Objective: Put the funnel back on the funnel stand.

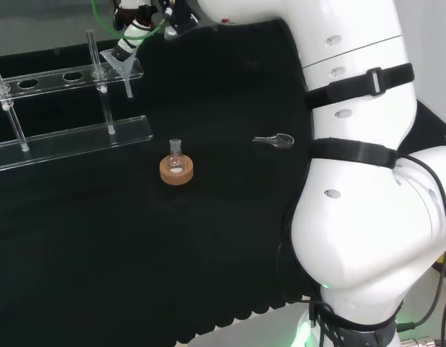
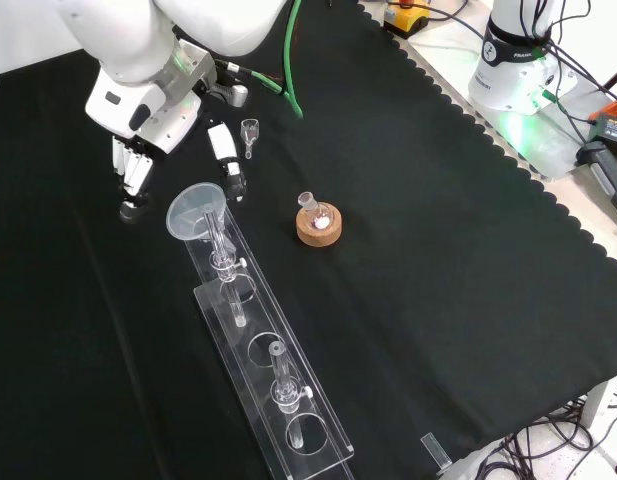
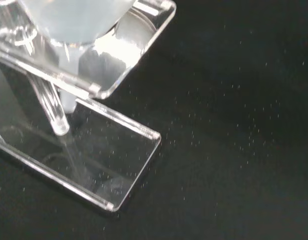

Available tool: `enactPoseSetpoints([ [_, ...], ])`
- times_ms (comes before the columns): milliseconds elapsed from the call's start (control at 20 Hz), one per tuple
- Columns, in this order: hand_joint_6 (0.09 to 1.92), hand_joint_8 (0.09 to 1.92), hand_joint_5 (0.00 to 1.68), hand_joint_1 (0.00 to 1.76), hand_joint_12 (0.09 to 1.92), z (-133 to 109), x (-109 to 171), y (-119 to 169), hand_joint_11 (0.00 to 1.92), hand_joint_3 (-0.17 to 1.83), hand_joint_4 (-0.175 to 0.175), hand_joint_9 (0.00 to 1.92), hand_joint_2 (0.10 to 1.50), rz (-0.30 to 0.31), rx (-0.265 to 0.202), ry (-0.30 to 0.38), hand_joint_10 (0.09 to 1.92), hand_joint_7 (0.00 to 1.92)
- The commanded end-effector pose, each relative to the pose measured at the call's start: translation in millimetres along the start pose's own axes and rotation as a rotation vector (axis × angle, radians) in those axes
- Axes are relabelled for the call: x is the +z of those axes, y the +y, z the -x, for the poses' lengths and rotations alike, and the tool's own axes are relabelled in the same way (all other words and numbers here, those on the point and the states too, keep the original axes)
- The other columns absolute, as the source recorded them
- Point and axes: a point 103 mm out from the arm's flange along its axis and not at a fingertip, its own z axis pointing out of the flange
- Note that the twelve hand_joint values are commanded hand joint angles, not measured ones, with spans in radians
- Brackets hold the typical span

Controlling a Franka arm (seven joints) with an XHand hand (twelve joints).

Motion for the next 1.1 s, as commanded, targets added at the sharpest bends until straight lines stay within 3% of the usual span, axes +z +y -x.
enactPoseSetpoints([
  [50,0.09,0.76,0.29,0.43,1.22,9,-13,-16,0.77,0.02,-0.135,0.86,0.61,0.009,0.027,-0.023,0.09,0.22],
  [350,0.09,0.75,0.28,0.42,1.26,24,-48,-52,0.71,0.01,-0.134,0.81,0.61,0.074,0.061,-0.014,0.09,0.16],
  [650,0.09,0.75,0.29,0.42,1.28,46,-76,-100,0.68,0.01,-0.133,0.8,0.61,0.162,0.046,0.076,0.09,0.15],
  [850,0.09,0.75,0.29,0.41,1.28,63,-81,-119,0.67,0.01,-0.133,0.79,0.61,0.196,0.072,0.132,0.09,0.15],
  [1100,0.09,0.75,0.29,0.42,1.29,70,-79,-138,0.67,0.01,-0.133,0.79,0.61,0.216,0.089,0.149,0.09,0.15],
])
